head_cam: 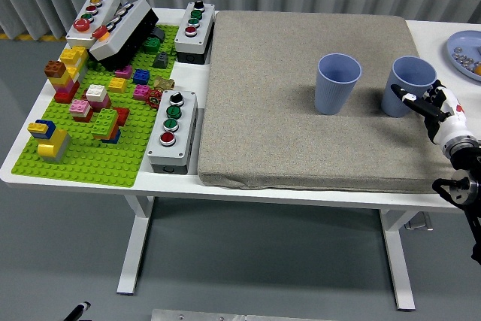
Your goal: Pick cup pour cup place
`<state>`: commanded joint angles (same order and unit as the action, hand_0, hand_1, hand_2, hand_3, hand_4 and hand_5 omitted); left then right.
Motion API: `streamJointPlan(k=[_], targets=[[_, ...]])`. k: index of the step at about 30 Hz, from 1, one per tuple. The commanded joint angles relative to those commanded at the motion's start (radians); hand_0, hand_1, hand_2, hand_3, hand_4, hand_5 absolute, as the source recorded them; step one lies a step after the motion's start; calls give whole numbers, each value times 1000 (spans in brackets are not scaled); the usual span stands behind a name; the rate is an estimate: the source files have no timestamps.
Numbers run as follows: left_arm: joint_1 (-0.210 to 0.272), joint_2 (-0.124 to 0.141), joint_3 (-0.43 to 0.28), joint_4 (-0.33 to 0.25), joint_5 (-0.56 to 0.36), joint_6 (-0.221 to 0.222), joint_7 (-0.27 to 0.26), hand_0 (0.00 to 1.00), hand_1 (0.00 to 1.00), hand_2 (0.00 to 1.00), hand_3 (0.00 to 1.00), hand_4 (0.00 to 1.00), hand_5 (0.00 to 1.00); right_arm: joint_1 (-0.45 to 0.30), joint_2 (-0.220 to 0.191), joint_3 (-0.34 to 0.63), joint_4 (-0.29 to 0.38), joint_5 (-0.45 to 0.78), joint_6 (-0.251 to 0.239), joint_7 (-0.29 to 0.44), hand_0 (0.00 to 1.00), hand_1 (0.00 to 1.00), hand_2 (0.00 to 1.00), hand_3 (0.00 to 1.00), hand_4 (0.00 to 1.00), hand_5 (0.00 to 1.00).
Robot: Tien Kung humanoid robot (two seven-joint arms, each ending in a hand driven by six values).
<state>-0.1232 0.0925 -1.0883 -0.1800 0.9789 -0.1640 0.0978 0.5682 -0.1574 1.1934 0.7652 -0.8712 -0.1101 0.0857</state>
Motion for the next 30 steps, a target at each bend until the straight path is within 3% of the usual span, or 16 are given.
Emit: streamJointPlan(k=[19,20,25,26,30], targets=[[-1,0,9,0,-2,0,2,834,816,881,813,639,998,30,17,-17,-49,30,-2,16,998,891,953,925,875,423],[-1,0,9,0,-2,0,2,833,816,880,813,637,998,31,17,-18,-50,30,-2,16,966,843,854,845,859,364],[0,1,10,0,-3,0,2,833,816,880,813,637,998,32,19,-21,-54,31,-9,22,966,843,854,845,859,364],[0,1,10,0,-2,0,2,833,816,880,813,637,998,31,20,-22,-53,33,-15,26,885,728,632,724,769,193],[2,2,10,0,-1,0,2,833,816,880,813,637,998,29,23,-24,-51,39,-35,38,885,728,632,724,769,193]])
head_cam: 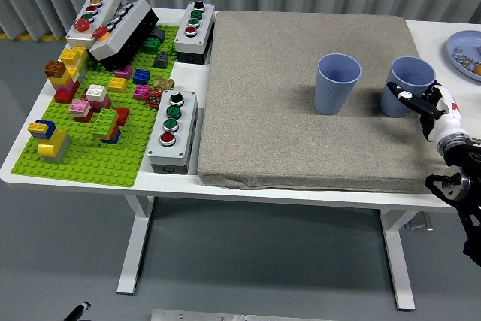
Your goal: Pick cup pour cup place
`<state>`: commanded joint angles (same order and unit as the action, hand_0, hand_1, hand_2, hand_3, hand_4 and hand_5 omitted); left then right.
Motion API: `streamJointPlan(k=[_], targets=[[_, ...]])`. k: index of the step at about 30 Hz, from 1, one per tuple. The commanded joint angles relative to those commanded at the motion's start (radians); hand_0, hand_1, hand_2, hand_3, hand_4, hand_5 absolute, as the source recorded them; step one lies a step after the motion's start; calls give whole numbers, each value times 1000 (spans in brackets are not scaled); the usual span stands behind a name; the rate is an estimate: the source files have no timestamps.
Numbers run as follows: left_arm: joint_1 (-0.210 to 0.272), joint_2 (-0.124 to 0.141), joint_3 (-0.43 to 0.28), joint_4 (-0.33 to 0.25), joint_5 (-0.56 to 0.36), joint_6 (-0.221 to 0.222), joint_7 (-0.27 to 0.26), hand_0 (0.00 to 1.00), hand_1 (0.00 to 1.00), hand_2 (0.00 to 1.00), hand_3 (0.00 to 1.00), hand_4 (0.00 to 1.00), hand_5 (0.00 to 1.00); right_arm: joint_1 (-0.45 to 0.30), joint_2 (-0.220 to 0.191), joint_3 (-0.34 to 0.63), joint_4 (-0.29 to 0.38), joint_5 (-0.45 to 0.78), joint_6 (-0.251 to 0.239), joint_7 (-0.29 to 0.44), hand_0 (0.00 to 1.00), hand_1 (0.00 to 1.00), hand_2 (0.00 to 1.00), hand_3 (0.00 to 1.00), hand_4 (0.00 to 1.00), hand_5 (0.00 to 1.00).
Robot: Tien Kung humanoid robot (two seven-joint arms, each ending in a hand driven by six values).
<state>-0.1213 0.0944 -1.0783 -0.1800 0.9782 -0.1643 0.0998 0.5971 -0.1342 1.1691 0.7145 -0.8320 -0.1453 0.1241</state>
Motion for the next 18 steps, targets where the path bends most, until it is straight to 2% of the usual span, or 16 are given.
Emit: streamJointPlan(k=[1,2,11,18], targets=[[0,0,0,0,0,0,0,833,816,880,813,637,998,0,0,0,1,-1,-1,0,885,728,632,724,769,193],[0,0,0,0,0,0,0,833,816,879,812,637,998,-1,0,-1,1,-2,-2,1,809,637,528,632,721,120],[-3,1,-5,0,2,0,0,833,815,880,813,637,998,2,-1,6,9,-7,-4,2,798,616,509,613,703,91],[-2,3,-11,0,3,1,-1,833,815,880,813,637,998,13,-23,6,58,-46,-13,-20,797,617,505,614,704,91]])
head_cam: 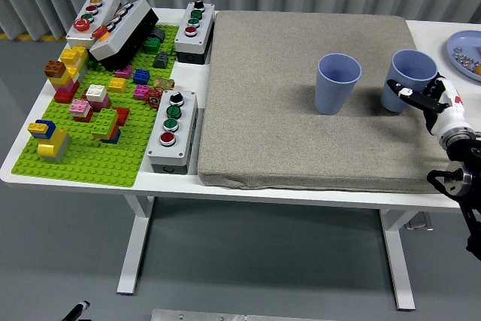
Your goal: Pick cup pour cup place
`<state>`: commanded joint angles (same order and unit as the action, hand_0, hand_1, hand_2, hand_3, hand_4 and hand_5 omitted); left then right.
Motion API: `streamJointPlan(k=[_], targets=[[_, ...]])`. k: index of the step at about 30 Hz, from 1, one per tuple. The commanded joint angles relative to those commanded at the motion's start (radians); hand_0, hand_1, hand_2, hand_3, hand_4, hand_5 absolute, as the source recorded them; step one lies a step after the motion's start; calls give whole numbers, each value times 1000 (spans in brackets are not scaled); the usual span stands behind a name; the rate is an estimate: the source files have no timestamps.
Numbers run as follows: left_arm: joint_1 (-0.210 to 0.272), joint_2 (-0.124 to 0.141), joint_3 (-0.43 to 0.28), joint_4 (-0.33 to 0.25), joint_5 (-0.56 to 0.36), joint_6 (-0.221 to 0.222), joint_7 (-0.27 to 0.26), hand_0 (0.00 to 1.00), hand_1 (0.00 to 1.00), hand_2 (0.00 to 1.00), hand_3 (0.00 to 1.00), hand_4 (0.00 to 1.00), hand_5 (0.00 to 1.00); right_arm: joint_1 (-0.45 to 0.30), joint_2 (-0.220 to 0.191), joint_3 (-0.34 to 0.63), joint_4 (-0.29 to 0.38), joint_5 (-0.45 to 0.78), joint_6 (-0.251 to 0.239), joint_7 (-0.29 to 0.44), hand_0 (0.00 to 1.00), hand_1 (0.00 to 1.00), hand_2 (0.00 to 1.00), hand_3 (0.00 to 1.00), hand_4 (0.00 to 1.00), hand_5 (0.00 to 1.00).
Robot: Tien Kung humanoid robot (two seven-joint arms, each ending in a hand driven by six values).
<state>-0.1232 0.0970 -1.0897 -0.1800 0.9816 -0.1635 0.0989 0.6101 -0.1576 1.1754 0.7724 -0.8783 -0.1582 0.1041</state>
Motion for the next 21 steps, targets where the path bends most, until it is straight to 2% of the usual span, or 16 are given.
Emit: streamJointPlan(k=[6,12,21], targets=[[3,2,-4,0,0,0,1,833,815,879,813,637,998,6,-14,-2,71,-78,-30,-26,796,616,504,608,701,91],[4,3,-3,0,-2,0,1,833,815,879,813,637,998,1,-14,-24,162,-236,-87,-58,794,617,506,609,700,90],[4,3,2,0,-8,1,0,833,815,879,812,638,998,10,-8,-72,214,-447,-149,-103,803,619,507,616,698,92]])
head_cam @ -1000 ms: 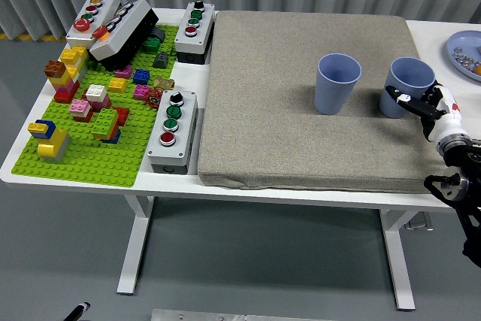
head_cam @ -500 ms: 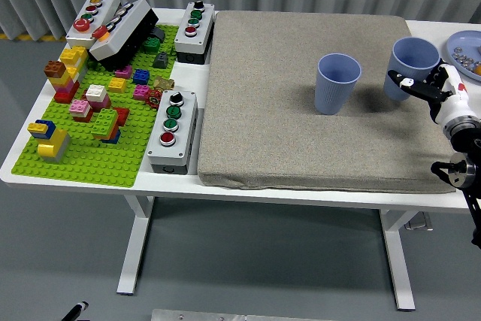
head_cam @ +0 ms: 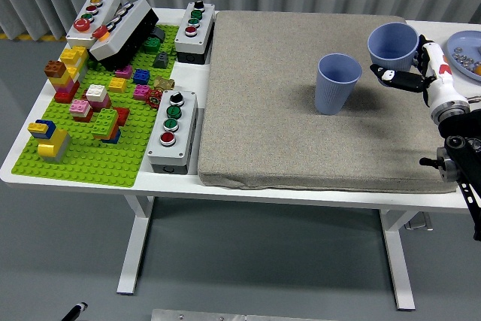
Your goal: Pick cup pour cup place
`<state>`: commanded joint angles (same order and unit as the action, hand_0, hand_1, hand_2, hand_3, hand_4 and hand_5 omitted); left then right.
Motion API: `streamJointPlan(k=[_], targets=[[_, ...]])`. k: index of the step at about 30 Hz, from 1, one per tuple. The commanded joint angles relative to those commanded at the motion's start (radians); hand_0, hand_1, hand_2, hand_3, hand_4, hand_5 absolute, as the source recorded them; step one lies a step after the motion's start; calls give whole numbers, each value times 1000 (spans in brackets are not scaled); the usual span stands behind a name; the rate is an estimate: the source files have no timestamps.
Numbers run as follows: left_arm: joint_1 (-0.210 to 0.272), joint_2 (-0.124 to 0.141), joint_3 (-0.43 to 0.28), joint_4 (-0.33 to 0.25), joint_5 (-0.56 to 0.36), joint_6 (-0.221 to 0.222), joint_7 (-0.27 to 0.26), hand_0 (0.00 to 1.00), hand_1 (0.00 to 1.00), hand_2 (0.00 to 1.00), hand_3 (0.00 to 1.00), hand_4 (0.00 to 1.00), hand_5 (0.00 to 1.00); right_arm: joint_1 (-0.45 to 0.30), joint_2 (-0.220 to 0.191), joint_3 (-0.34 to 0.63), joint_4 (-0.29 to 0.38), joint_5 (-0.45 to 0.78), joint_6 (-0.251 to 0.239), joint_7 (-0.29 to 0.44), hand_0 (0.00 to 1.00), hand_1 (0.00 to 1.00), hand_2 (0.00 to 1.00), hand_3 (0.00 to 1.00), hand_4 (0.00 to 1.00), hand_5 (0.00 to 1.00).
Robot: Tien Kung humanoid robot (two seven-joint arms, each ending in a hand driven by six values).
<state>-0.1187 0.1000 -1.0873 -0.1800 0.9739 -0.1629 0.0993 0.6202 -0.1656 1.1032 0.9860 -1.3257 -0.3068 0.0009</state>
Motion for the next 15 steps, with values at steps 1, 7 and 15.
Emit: streamJointPlan(k=[1,7,15], targets=[[0,0,0,0,0,0,0,833,815,879,812,638,998,1,0,-3,2,-17,-3,-3,803,619,507,616,698,92],[1,1,2,0,-2,0,-1,834,815,879,812,638,998,15,1,-29,15,-158,-22,-35,804,619,508,616,696,88],[1,2,7,0,-7,1,-1,834,815,879,812,638,998,29,-3,-28,18,-327,-24,-77,806,621,508,617,695,88]])
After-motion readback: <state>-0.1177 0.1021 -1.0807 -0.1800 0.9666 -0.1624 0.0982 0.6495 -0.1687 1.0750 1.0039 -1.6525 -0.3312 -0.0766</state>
